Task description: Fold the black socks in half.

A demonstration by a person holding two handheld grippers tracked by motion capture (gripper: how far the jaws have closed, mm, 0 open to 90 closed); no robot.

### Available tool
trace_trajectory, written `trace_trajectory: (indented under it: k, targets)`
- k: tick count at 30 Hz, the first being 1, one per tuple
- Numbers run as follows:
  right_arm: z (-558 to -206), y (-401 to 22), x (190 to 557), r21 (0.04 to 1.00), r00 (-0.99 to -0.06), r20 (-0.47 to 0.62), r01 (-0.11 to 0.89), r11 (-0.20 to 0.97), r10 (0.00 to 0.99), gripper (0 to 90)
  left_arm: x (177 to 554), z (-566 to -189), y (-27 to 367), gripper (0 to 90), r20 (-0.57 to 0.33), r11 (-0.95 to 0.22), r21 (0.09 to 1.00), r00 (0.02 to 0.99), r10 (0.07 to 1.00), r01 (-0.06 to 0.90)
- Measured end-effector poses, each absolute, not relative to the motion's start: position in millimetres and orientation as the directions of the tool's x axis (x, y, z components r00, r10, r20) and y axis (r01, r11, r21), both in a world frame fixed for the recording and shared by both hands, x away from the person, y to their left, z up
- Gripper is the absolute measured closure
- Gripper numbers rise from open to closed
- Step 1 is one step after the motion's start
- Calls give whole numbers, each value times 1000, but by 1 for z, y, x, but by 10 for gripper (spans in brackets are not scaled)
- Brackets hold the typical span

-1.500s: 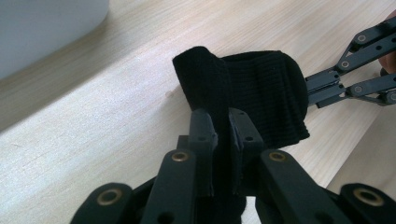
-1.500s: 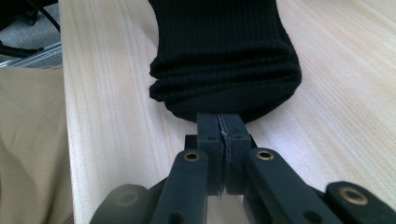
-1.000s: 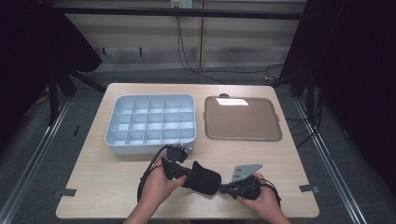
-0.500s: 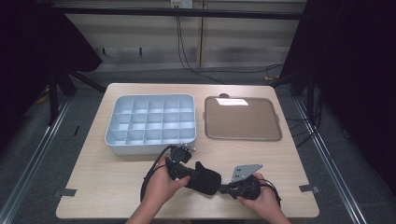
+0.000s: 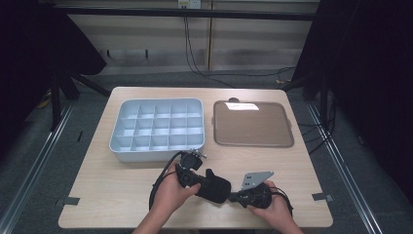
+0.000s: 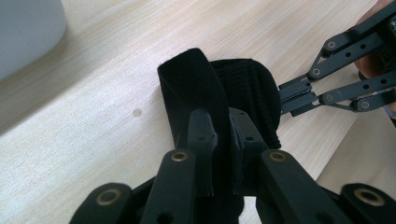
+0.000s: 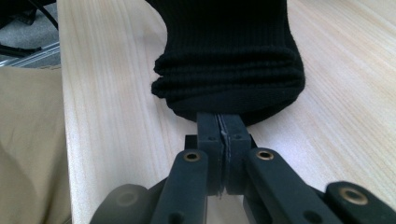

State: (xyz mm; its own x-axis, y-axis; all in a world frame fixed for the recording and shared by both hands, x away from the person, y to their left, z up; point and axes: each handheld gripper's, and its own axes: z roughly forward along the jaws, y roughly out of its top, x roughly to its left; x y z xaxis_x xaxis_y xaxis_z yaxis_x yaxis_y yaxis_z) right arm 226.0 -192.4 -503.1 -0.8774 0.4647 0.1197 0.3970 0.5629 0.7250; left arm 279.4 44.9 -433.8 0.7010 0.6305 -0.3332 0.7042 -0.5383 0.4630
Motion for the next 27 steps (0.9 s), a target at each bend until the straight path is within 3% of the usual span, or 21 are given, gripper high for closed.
trace_trajectory:
  k: [27]
  targets:
    - [-504, -187, 226, 729, -873, 113, 397, 557, 475, 885, 278, -436, 34, 808, -347, -552, 459, 712, 610, 696]
